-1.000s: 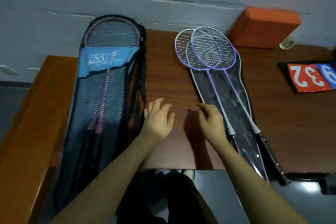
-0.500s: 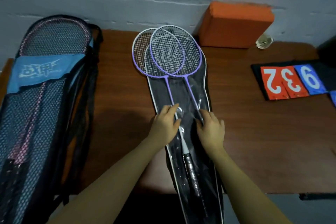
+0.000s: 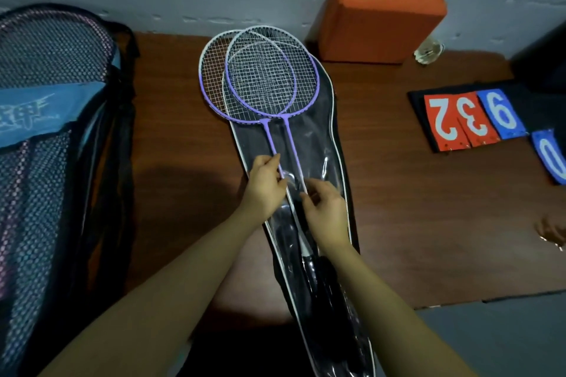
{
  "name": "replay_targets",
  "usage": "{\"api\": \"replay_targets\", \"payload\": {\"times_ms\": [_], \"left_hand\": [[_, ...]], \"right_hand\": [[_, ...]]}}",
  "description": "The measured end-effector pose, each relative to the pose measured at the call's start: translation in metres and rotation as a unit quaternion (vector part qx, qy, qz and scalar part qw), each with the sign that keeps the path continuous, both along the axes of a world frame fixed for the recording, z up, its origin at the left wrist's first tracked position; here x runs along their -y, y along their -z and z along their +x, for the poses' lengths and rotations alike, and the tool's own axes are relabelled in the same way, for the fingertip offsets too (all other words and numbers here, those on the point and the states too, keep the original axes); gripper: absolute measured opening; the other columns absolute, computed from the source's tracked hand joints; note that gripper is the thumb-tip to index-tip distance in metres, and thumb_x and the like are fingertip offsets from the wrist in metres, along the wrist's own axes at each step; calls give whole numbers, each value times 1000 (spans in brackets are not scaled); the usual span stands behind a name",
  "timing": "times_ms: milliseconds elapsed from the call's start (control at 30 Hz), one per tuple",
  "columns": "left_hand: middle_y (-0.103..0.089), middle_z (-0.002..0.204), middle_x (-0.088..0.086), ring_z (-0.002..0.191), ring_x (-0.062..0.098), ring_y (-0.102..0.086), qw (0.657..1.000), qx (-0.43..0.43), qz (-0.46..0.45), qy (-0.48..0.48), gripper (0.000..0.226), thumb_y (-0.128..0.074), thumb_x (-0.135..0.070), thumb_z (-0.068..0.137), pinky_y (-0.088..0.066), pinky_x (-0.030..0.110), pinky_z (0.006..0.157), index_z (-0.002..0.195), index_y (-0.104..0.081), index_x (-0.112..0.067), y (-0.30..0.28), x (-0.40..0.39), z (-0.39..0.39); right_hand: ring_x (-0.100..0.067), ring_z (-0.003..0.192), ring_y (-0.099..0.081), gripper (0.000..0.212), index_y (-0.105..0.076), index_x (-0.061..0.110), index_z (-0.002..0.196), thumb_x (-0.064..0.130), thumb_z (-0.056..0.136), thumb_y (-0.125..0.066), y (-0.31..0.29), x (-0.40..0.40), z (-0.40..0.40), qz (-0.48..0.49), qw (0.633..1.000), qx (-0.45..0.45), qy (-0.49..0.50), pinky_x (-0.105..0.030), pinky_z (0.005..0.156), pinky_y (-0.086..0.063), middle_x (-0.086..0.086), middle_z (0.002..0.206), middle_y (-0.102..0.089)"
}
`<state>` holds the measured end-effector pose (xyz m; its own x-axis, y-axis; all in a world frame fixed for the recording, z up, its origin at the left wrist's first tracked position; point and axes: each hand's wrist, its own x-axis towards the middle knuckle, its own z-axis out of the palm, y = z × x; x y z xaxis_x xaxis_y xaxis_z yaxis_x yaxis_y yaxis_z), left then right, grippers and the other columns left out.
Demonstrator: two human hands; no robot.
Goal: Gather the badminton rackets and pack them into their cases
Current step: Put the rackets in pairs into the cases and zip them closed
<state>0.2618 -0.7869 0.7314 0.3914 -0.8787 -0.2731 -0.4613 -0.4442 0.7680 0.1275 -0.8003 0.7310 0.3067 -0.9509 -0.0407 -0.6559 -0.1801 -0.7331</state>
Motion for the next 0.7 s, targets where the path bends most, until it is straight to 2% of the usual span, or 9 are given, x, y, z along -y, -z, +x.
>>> {"api": "replay_targets", "payload": {"times_ms": [133,200,233,300,400,500,567,633,700], "left_hand": [[-47,126,13,106,26,-55,999,29,-25,28,50,-57,-9,87,-36,23,97,134,-42,-1,4,-8,5],[-48,129,9,114,27,-47,992,107,-26,66,49,-55,-19,89,-32,31,100,135,-43,-6,7,-11,9],[-48,131,5,118,26,-42,986,145,-27,84,49,-54,-25,90,-27,32,98,135,-43,-10,9,-13,13],[-45,135,-4,122,21,-35,981,161,-25,105,49,-52,-30,90,-21,28,92,136,-42,-19,9,-18,22],[-46,137,-8,124,18,-36,976,160,-40,140,51,-43,-39,87,-16,25,85,136,-42,-26,12,-26,34],[-52,131,3,119,27,-46,972,167,-56,152,57,-36,-45,79,-26,35,88,129,-53,-21,13,-36,37],[-54,128,16,113,37,-51,973,181,-57,133,48,-51,-37,77,-38,45,86,119,-61,-15,17,-43,35],[-51,125,27,109,46,-51,978,185,-52,82,46,-71,-23,71,-42,51,85,114,-63,-10,22,-49,31],[-50,120,31,103,50,-51,986,156,-41,28,56,-80,-17,65,-43,53,87,116,-61,-5,22,-53,28]], "right_hand": [[-22,84,-63,32,-61,15,114,15,82,-65,9,-4,1,-6,1000,-18,-18,-40,74,-52,-2,100,-66],[-25,88,-63,41,-59,14,120,23,81,-67,13,-7,1,-35,998,-50,-21,-39,79,-49,-4,101,-67],[-26,88,-64,46,-58,13,122,29,80,-67,15,-8,2,-66,994,-80,-25,-37,81,-45,-5,101,-68],[-24,82,-66,55,-58,11,123,39,75,-64,17,-12,8,-125,982,-139,-34,-33,78,-36,-6,94,-70],[-23,75,-67,57,-57,9,124,35,74,-68,17,-14,13,-144,976,-159,-39,-32,74,-35,-6,90,-71],[-24,68,-66,55,-57,6,123,20,73,-75,15,-15,18,-134,978,-158,-40,-31,72,-41,-7,84,-71],[-25,59,-64,48,-61,6,118,9,72,-72,12,-17,25,-139,976,-163,-50,-34,67,-49,-6,69,-69],[-25,53,-61,46,-62,9,117,4,72,-67,9,-19,32,-145,973,-166,-64,-36,64,-53,-5,59,-64],[-29,60,-63,46,-61,10,121,4,76,-64,7,-18,33,-111,983,-137,-58,-39,63,-54,-10,68,-67]]}}
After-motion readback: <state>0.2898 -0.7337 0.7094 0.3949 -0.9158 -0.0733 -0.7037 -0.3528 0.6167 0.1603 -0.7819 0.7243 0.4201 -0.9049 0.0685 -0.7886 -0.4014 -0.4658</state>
